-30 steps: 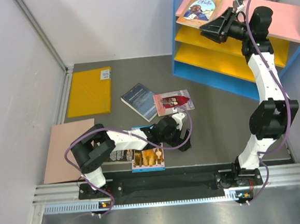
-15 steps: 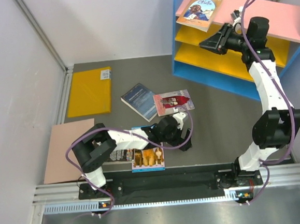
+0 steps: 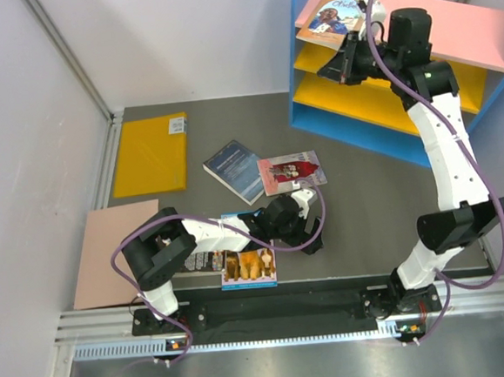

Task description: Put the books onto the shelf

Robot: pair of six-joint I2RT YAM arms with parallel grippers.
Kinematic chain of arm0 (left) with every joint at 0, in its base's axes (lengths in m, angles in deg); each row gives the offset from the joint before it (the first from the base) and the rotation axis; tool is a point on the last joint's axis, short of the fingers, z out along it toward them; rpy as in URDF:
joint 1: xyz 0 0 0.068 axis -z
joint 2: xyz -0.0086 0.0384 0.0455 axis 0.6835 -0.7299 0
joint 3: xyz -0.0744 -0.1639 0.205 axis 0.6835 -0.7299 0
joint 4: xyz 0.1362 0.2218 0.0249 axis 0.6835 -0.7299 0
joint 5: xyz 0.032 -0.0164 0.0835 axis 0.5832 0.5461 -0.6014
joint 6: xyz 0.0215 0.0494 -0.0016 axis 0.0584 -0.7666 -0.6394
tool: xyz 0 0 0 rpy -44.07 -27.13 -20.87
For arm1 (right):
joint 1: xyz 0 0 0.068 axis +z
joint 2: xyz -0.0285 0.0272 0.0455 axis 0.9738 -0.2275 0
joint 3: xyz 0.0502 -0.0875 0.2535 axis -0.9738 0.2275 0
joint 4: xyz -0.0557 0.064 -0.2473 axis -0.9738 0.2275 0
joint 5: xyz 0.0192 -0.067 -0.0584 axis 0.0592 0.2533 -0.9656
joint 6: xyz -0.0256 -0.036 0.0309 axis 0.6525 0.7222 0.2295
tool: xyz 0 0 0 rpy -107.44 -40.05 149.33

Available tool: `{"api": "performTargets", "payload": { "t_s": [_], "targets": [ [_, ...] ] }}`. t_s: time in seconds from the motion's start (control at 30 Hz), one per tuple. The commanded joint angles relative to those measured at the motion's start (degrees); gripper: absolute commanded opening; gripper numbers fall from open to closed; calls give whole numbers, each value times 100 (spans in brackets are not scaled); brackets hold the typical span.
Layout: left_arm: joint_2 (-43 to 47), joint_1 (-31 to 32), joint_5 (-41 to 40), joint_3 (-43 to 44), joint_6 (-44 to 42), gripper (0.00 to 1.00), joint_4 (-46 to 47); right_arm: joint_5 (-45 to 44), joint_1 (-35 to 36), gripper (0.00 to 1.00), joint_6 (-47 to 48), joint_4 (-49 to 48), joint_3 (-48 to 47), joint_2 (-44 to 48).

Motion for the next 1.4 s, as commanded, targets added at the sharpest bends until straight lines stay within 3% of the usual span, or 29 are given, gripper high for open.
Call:
{"api": "performTargets", "payload": {
  "t_s": [0.0, 0.3, 0.7, 1.37],
  "targets": [
    [-140, 28, -4, 24, -31, 99, -362, -962, 99, 0, 600, 715, -848, -469],
    [-105, 37, -21, 7, -31, 99, -354, -2237, 336, 0, 907, 1119, -1930, -1094],
    [-114, 46, -30, 15, -31, 99, -371, -3916, 600, 0, 1303, 988, -1948, -1139],
    [-176, 46, -39, 68, -31, 99, -415, -4523, 697, 0, 1549, 390, -2027, -1420]
  ]
}}
